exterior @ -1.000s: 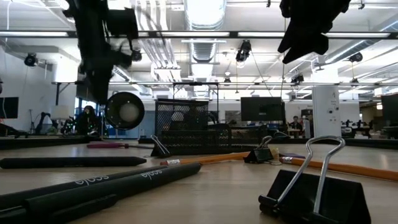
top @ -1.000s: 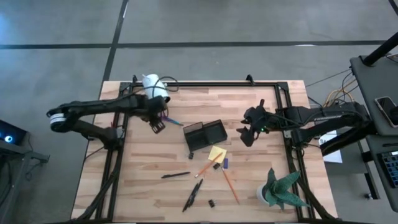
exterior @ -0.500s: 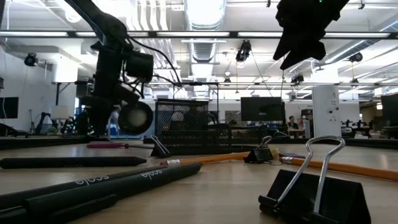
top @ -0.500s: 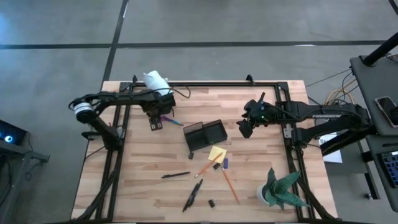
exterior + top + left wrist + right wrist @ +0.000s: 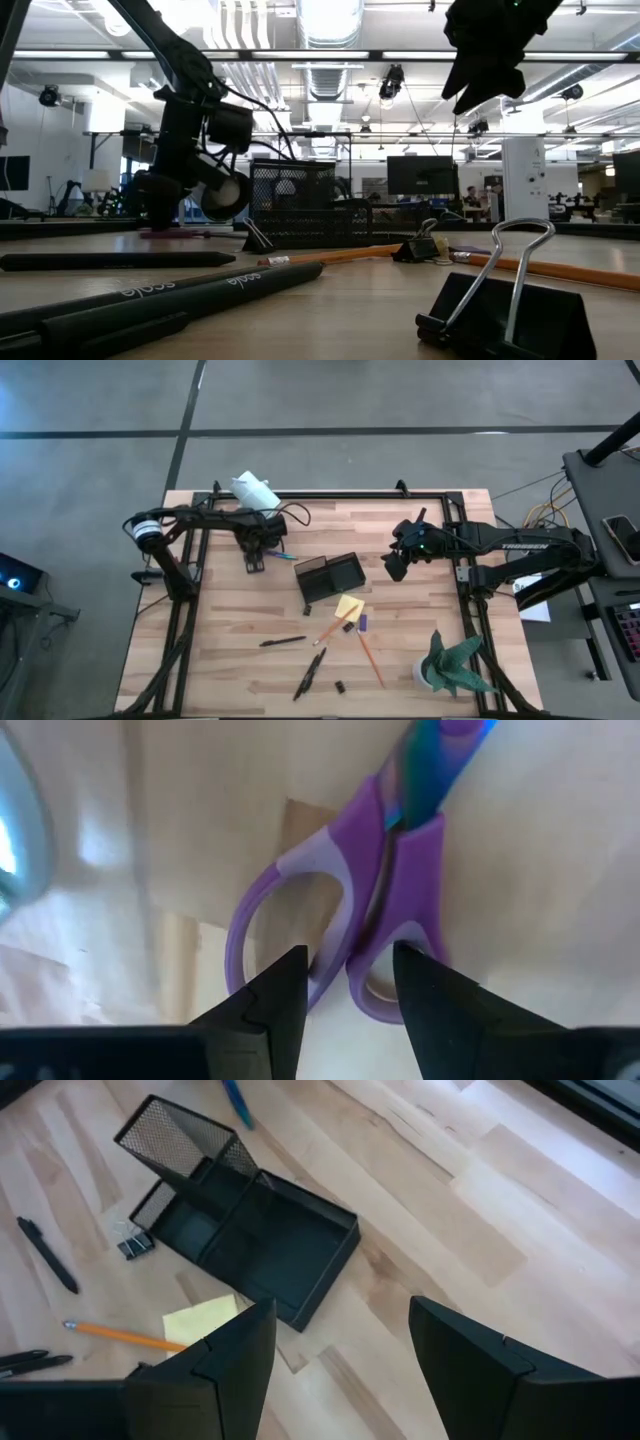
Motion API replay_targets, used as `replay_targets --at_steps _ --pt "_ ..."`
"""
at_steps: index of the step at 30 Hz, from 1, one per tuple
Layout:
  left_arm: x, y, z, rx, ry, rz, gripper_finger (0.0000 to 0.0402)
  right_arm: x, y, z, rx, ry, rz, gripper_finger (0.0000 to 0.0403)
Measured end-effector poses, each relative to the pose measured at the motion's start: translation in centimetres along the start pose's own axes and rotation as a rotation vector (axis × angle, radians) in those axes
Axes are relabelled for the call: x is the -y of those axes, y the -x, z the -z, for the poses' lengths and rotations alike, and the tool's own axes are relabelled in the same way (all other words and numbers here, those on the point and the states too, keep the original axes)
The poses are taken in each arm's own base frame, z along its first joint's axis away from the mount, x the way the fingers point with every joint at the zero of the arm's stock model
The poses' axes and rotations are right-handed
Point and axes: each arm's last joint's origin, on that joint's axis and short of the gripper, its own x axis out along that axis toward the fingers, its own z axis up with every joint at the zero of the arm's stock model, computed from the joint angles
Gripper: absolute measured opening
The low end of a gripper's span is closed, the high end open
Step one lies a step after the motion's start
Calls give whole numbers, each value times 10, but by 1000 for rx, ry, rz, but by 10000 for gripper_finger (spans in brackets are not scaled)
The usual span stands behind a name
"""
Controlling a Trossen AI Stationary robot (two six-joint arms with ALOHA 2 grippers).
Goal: Pick and place office supplies into organizer
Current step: Put the purple scissors into the black desk organizer
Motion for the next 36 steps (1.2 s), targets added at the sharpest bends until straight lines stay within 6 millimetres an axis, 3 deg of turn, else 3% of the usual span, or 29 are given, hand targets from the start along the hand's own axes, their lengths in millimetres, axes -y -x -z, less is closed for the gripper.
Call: replay_targets --at_steps 7,20,27,36 --pt "11 10 3 32 28 22 134 1 0 1 -4 17 9 221" --pt "62 6 19 1 11 37 134 1 0 1 -2 30 10 221" --pt "75 12 22 20 63 91 131 1 0 0 -1 68 9 221" --pt "88 6 26 33 90 57 37 2 0 0 1 89 14 221"
